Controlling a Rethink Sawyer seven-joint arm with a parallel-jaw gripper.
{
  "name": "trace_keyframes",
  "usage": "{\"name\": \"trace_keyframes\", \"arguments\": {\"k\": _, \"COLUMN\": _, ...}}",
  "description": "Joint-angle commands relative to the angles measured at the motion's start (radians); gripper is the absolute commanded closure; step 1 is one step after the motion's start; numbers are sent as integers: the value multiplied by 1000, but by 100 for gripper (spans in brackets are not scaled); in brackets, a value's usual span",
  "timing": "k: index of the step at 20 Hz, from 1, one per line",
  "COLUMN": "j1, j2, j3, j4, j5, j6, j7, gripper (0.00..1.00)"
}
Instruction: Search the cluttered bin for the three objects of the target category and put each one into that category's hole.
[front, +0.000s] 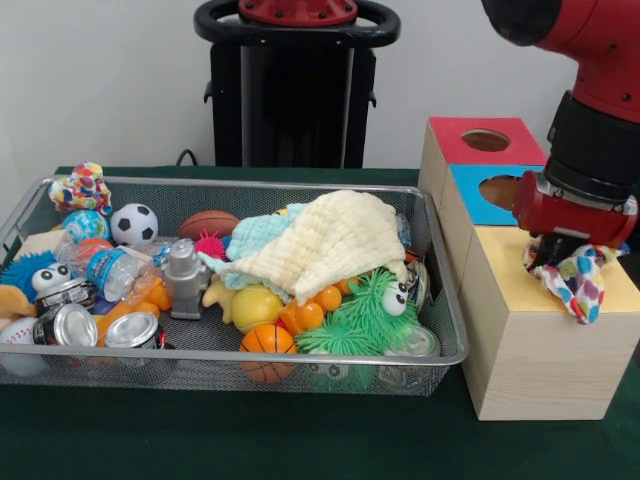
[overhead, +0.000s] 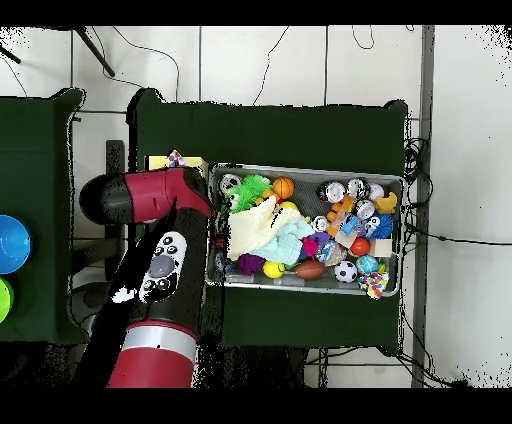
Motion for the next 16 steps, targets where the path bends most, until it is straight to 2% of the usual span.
{"name": "trace_keyframes", "arguments": {"k": 1, "j1": -2, "j2": 99, "j3": 40, "j4": 58, "j5": 42, "j6": -57, "j7": 261, "gripper": 100}}
{"name": "trace_keyframes", "arguments": {"k": 5, "j1": -7, "j2": 112, "j3": 36, "j4": 45, "j5": 52, "j6": -50, "j7": 254, "gripper": 100}}
{"name": "trace_keyframes", "arguments": {"k": 11, "j1": 20, "j2": 120, "j3": 20, "j4": 54, "j5": 12, "j6": -68, "j7": 206, "gripper": 100}}
{"name": "trace_keyframes", "arguments": {"k": 16, "j1": 26, "j2": 118, "j3": 21, "j4": 72, "j5": 5, "j6": -116, "j7": 191, "gripper": 100}}
